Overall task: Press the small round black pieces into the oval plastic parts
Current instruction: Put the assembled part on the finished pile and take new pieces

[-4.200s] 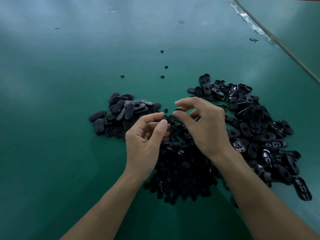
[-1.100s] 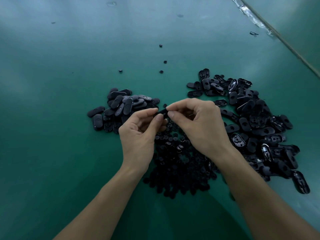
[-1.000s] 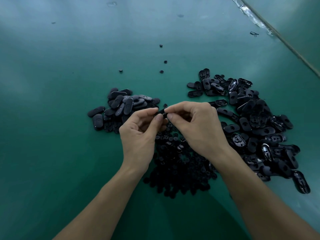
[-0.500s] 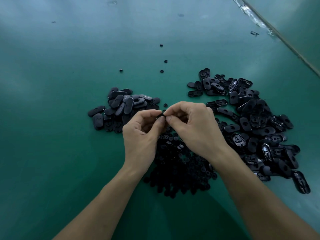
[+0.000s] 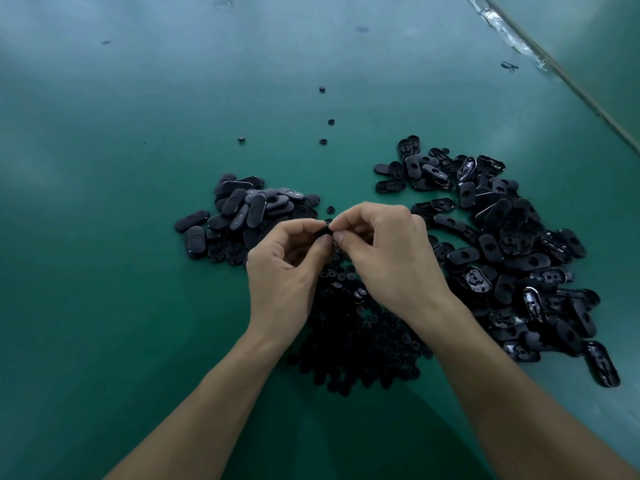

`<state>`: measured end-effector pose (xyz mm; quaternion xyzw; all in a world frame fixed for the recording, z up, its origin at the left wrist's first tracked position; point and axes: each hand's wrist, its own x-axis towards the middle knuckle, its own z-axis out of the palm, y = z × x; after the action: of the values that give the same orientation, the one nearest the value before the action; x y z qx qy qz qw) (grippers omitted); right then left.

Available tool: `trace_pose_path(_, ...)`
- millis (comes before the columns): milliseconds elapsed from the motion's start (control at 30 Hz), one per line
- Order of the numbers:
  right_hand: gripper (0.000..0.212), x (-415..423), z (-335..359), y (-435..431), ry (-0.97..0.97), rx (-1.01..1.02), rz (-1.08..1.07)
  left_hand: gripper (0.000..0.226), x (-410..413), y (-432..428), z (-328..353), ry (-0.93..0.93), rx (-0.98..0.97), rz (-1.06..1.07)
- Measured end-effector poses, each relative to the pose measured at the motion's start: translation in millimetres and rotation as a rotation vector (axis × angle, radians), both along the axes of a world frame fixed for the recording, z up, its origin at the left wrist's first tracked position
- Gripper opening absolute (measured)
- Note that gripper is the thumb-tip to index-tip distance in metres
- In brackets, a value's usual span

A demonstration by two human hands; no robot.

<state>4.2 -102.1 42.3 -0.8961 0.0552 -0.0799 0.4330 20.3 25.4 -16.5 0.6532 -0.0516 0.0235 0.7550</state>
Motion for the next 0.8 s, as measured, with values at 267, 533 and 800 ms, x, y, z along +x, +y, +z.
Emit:
trace_pose_path(267,0.018,-1.5,5.9,5.4,0.041,0.053,-0.001,0.016,1.7,0.0,1.9,0.015,-0.038,0.032)
trace_pose_path(533,0.018,-5.8,-1.1,-1.7,0.042,0.082,0.025,0.02,2.1,0.1,-1.5,0.02,-0.036,0.036)
trace_pose_path(800,0.018,5.2,-1.4,-22.9,0.082,0.112,0.122,0.024,2.2,0.2,-2.5,0.012,-0.034,-0.012)
